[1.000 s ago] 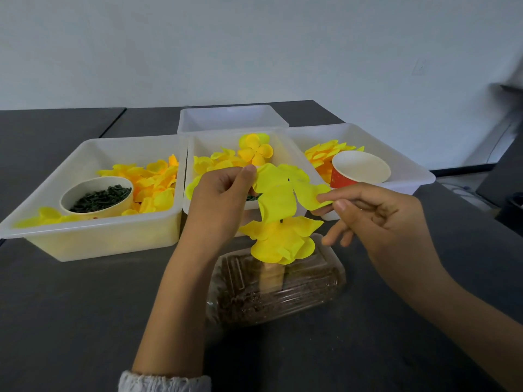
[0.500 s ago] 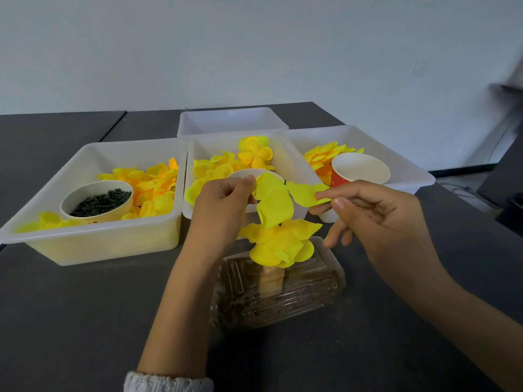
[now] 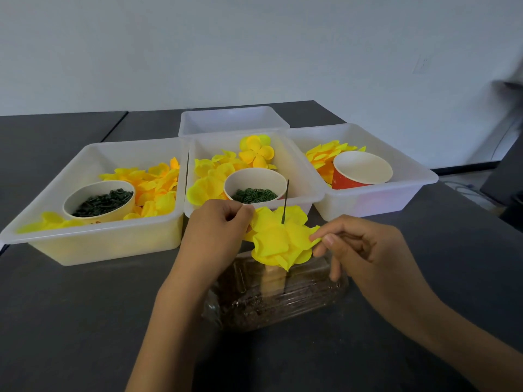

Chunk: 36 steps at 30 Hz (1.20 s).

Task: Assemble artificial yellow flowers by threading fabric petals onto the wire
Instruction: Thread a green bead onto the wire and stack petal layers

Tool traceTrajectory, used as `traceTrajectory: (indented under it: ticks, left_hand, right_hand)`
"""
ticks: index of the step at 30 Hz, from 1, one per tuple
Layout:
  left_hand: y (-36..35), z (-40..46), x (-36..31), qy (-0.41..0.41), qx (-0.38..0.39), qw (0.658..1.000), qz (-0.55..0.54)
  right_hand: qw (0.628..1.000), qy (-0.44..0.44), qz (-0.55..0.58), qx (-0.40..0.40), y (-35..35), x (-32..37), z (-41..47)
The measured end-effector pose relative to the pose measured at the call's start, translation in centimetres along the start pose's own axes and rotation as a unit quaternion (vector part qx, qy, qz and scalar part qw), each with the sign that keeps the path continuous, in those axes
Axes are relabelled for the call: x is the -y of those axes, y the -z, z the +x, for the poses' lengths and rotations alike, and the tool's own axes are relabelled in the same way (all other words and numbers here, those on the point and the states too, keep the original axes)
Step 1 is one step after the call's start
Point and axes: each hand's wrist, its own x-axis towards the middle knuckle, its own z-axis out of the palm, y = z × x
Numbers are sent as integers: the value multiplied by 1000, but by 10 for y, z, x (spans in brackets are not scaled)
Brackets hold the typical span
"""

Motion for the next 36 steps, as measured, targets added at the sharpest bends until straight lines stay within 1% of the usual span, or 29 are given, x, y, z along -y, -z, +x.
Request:
traceTrajectory:
  ticks: [6, 9, 12, 16, 18, 22, 25, 27, 29, 31, 32, 34, 36]
  left_hand:
    - [-5, -9, 5, 2, 4, 997, 76]
    - [-8, -13, 7, 5, 5, 995, 98]
    - [-9, -12, 9, 1, 10, 996, 89]
    - [-11, -12, 12, -5, 37, 996, 84]
    - [-11, -13, 14, -9, 36, 996, 81]
    - [-9, -16, 18, -20, -3, 999, 29]
    - [-6, -19, 20, -9, -59, 998, -36]
    - [-5, -20, 21, 10, -97, 994, -45]
    - [-5, -19, 22, 28, -128, 990, -54]
    - [-5, -19, 24, 31, -152, 986, -64]
    - [-5, -19, 25, 33, -160, 985, -63]
    - [-5, -20, 26, 41, -166, 984, -57]
    - [-5, -21, 27, 42, -166, 984, -51]
  right_hand:
    - [994, 30, -104, 10, -3, 0, -6]
    - [989, 47, -137, 11, -5, 0, -7]
    - [986, 62, -152, 10, -5, 0, -7]
    - [985, 68, -157, 13, -6, -1, -9]
    - [985, 71, -156, 19, -6, -1, -9]
    - [987, 71, -142, 30, 0, 3, -9]
    - [990, 87, -105, 24, 11, 5, -8]
    - [991, 99, -93, -12, 20, 8, 3]
    - [989, 96, -85, -80, 31, 6, 29]
    - [979, 96, -131, -126, 43, -3, 69]
    - [971, 92, -175, -132, 48, -12, 92]
    - [954, 56, -270, -116, 58, -36, 139]
    - [931, -1, -357, -71, 65, -64, 176]
